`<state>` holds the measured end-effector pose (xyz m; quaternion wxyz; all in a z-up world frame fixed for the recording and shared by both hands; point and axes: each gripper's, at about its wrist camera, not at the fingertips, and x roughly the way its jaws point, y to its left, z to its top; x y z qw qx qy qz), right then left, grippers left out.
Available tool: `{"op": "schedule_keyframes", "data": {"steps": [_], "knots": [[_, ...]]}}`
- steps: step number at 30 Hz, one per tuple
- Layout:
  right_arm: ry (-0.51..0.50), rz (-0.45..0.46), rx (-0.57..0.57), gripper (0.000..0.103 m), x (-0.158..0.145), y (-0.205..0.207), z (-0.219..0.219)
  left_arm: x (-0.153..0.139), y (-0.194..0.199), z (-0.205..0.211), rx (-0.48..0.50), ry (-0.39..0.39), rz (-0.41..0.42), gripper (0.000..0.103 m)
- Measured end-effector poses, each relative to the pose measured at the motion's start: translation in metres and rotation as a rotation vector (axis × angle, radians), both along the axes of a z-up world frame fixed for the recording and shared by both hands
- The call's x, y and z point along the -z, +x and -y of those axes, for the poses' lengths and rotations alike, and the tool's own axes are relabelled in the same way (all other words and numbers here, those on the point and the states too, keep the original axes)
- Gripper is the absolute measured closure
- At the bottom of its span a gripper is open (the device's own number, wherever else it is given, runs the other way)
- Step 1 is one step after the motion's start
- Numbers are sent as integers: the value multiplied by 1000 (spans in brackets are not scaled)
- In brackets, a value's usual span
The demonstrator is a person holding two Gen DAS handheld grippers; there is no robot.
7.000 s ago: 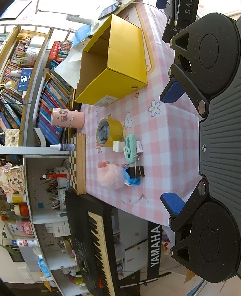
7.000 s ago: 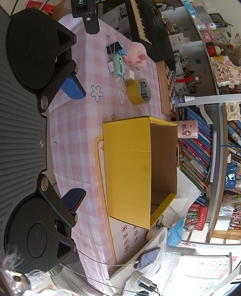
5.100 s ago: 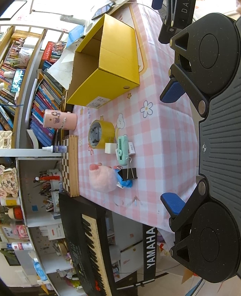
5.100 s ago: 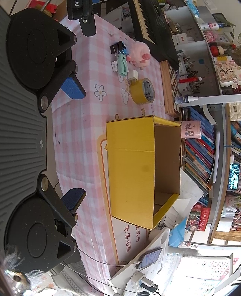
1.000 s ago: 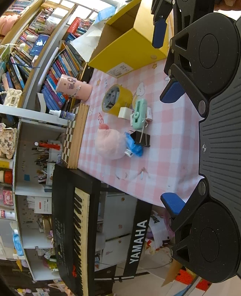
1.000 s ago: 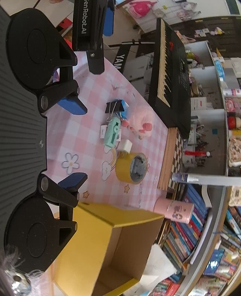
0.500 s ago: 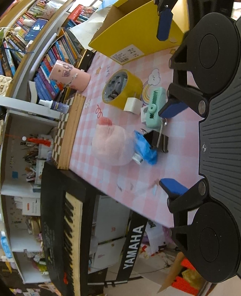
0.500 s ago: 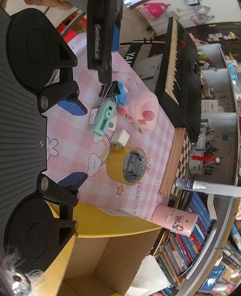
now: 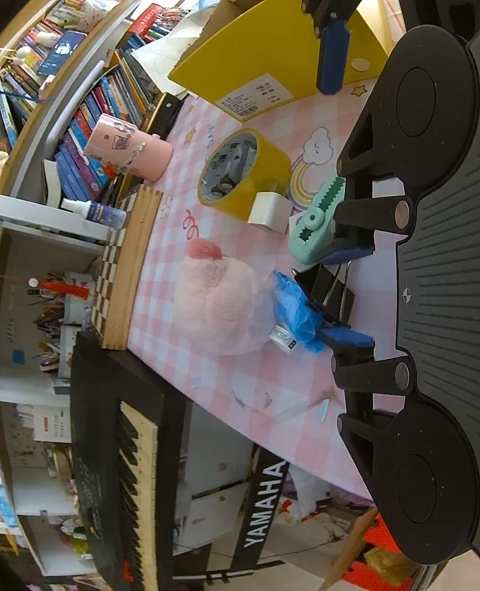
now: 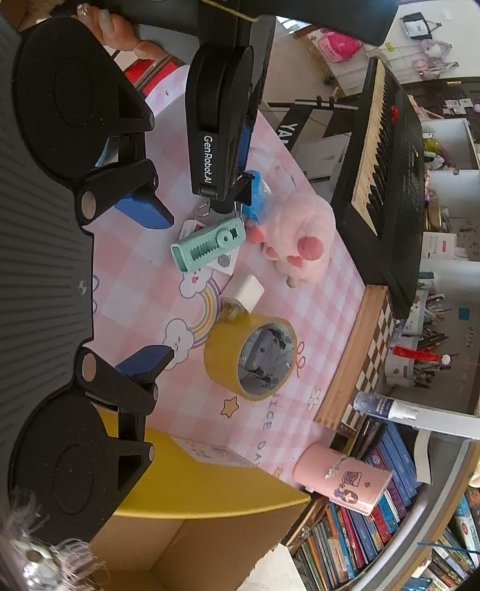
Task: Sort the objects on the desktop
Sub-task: 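Close the left tool on the black binder clip while the right tool grasps the mint-green stapler, then lift and carry the clip and stapler in both tools over the yellow box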
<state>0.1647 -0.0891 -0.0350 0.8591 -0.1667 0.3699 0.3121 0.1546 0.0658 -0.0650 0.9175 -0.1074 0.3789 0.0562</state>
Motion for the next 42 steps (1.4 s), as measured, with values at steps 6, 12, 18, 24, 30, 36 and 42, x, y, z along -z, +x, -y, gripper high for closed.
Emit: {"op": "schedule_keyframes", "data": {"steps": [6,12,18,24,30,36,42], "knots": [[12,-8,-30,35,2,5,-10,-12,-16,-6,-4,11,15,71],[11,4,-63,36,5,12,-28,-16,-34,-21,-70,-6,3,71],[-15,13,-103,47,14,22,-51,-22,-41,-32,-123,-9,20,71],[-25,-12,-106,70,25,32,-60,-21,-42,-36,-137,-16,19,71],[1,-24,-138,80,21,32,-57,-27,-41,-34,-124,-20,39,71],[39,-12,-102,80,2,28,-41,-38,-45,-30,-93,-41,66,71],[67,9,-38,80,-20,4,-16,-50,-61,-24,-19,-83,122,71]]}}
